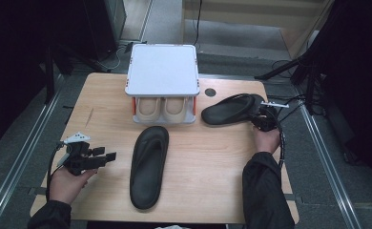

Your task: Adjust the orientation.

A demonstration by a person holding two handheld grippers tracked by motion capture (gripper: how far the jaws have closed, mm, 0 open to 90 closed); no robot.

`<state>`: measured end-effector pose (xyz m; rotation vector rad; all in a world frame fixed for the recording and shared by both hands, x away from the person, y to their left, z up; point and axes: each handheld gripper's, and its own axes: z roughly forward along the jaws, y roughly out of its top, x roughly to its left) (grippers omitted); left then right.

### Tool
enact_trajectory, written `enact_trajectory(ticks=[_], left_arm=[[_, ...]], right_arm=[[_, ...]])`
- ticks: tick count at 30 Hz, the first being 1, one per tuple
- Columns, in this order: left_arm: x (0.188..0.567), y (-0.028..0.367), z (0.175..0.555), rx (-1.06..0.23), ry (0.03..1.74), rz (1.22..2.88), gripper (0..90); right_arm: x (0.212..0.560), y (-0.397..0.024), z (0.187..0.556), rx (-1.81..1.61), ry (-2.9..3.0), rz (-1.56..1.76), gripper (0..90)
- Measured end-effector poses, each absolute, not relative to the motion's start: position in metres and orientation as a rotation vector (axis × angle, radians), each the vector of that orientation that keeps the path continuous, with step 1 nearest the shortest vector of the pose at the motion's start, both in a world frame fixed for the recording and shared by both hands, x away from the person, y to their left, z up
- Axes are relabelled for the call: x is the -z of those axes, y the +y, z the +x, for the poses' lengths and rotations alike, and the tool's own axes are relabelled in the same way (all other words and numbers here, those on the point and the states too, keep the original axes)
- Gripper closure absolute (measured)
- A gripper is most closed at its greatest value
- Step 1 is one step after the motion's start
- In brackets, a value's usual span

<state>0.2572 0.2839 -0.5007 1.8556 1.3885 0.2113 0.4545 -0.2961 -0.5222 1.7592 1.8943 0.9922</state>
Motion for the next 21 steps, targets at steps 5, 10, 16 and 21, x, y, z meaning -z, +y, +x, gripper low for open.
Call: enact_trajectory(ticks=[5, 10, 16, 21], left_arm=[[0.501, 0.283, 0.258, -0.21, 1.385, 1.859, 39.0], [0.501, 0.282, 0.258, -0.205, 1.381, 1.861, 38.9], [0.501, 0.281, 0.261, -0.199, 1.376, 1.867, 38.8], [0.501, 0.279, 0.263, -0.2, 1.365, 1.875, 38.6]], right_arm=[[0.522, -0.296, 0.457, -0.992, 1.896, 1.762, 90.0], [0.518, -0.296, 0.454, -0.992, 1.909, 1.779, 89.9], [0.509, -0.292, 0.446, -1.005, 1.917, 1.764, 89.9], [0.5, -0.284, 0.438, -1.039, 1.944, 1.735, 87.7]])
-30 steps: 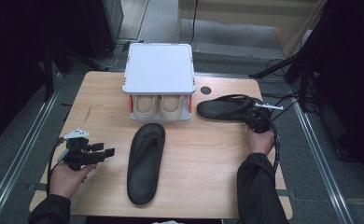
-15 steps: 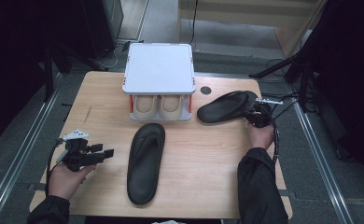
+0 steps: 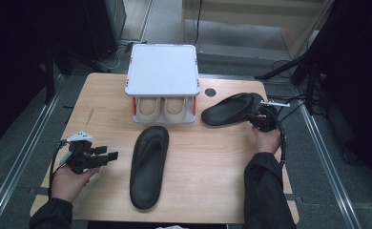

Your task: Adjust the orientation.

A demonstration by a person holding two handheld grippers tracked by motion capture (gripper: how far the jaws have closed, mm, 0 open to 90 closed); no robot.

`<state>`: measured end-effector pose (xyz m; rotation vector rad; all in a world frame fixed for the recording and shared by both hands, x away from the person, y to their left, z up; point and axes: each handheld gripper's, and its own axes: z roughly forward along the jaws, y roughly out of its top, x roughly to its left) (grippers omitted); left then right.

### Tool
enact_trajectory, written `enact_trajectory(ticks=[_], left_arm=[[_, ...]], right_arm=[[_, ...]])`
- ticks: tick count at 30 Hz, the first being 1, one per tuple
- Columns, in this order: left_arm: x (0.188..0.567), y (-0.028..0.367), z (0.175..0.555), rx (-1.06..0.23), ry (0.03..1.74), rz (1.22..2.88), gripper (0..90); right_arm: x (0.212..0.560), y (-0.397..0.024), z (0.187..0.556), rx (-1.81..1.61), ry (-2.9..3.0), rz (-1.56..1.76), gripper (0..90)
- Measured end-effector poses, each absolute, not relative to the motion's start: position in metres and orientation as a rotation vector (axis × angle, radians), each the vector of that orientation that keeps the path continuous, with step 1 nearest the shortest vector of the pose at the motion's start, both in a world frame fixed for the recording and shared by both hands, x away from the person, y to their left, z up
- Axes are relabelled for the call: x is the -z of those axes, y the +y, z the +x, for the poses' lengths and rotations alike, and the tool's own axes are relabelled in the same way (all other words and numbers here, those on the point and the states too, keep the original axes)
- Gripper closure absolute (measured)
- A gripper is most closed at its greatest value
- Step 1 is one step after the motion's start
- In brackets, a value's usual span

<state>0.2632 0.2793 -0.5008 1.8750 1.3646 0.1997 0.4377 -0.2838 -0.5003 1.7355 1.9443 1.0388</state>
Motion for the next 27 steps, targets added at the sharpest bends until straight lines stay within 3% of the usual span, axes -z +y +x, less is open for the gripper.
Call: enact_trajectory(ticks=[8, 27], left_arm=[[0.501, 0.28, 0.264, -0.192, 1.361, 1.875, 38.4], [0.503, 0.287, 0.256, -0.2, 1.398, 1.866, 38.3]], right_arm=[[0.486, -0.257, 0.429, -1.098, 2.005, 1.675, 90.0], [0.493, -0.21, 0.444, -1.128, 2.096, 1.596, 90.0]])
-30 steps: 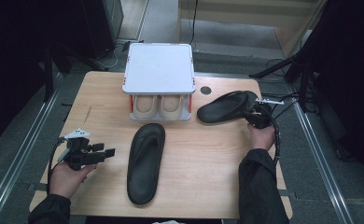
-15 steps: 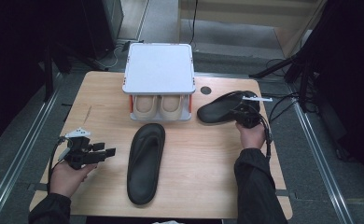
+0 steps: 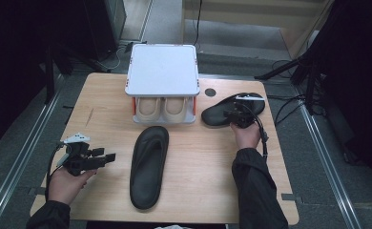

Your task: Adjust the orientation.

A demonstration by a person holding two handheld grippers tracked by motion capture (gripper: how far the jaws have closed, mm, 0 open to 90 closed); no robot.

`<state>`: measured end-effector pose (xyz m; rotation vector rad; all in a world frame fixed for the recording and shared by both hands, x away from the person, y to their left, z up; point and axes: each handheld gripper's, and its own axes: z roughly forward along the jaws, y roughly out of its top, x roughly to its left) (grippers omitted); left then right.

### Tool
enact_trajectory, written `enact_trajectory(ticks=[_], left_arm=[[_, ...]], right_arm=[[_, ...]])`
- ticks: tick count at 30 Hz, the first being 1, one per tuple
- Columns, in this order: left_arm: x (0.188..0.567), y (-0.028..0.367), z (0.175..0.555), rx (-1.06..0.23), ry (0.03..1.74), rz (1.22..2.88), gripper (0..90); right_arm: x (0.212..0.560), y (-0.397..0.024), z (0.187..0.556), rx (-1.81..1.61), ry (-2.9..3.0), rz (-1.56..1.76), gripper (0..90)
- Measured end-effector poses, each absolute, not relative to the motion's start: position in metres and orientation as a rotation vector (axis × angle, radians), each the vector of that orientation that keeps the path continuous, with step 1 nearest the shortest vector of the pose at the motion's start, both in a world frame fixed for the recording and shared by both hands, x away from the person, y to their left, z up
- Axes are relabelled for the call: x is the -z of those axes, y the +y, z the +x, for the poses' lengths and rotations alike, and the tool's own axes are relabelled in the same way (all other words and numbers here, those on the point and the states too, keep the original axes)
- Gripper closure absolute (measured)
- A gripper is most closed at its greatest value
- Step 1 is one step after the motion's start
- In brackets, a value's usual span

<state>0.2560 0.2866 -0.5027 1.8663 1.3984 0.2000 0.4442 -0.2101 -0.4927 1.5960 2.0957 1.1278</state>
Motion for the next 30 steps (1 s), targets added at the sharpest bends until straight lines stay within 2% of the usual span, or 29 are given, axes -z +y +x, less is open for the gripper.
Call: enact_trajectory(ticks=[10, 14, 30], left_arm=[[0.503, 0.287, 0.256, -0.199, 1.401, 1.864, 38.2], [0.504, 0.287, 0.256, -0.2, 1.399, 1.869, 38.2], [0.502, 0.279, 0.267, -0.184, 1.362, 1.887, 38.3]], right_arm=[[0.51, -0.208, 0.454, -1.07, 2.099, 1.652, 90.0], [0.511, -0.207, 0.455, -1.071, 2.086, 1.672, 86.5], [0.511, -0.223, 0.444, -1.071, 2.124, 1.656, 90.0]])
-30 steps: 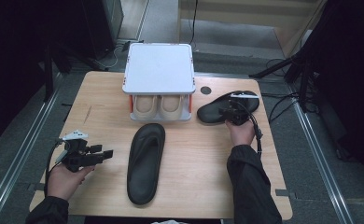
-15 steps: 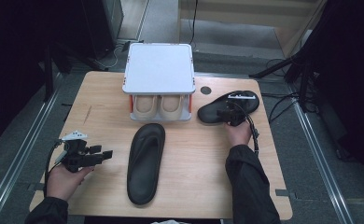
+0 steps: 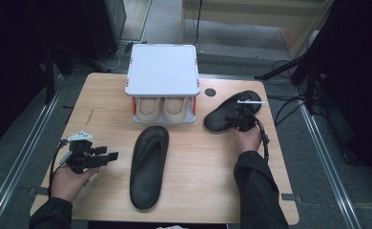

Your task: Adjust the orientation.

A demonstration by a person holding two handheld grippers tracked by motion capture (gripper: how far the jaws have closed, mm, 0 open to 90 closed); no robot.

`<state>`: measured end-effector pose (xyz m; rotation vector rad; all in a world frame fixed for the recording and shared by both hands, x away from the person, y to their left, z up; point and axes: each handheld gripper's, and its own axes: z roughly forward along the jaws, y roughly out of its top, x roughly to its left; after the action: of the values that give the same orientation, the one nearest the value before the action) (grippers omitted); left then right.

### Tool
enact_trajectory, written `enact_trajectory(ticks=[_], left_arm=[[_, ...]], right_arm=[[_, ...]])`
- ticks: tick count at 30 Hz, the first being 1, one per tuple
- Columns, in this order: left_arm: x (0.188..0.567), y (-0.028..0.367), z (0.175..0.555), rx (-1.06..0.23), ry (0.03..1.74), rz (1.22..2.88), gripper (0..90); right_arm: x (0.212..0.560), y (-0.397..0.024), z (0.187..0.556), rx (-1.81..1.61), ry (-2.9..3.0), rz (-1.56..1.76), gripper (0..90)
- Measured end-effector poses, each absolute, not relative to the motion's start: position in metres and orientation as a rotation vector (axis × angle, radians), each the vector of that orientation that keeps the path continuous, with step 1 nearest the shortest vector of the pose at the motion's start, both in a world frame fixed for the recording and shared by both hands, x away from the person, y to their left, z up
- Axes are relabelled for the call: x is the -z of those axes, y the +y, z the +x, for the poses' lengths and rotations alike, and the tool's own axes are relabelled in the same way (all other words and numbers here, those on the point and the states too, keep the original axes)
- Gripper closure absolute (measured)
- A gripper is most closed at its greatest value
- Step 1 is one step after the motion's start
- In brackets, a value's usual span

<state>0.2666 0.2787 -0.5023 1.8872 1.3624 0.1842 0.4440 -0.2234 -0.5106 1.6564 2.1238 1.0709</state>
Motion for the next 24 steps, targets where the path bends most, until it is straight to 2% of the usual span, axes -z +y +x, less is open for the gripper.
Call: enact_trajectory(ticks=[24], left_arm=[[0.501, 0.256, 0.291, -0.124, 1.283, 1.94, 38.4]], right_arm=[[0.507, -0.265, 0.415, -1.053, 2.018, 1.72, 90.0]])
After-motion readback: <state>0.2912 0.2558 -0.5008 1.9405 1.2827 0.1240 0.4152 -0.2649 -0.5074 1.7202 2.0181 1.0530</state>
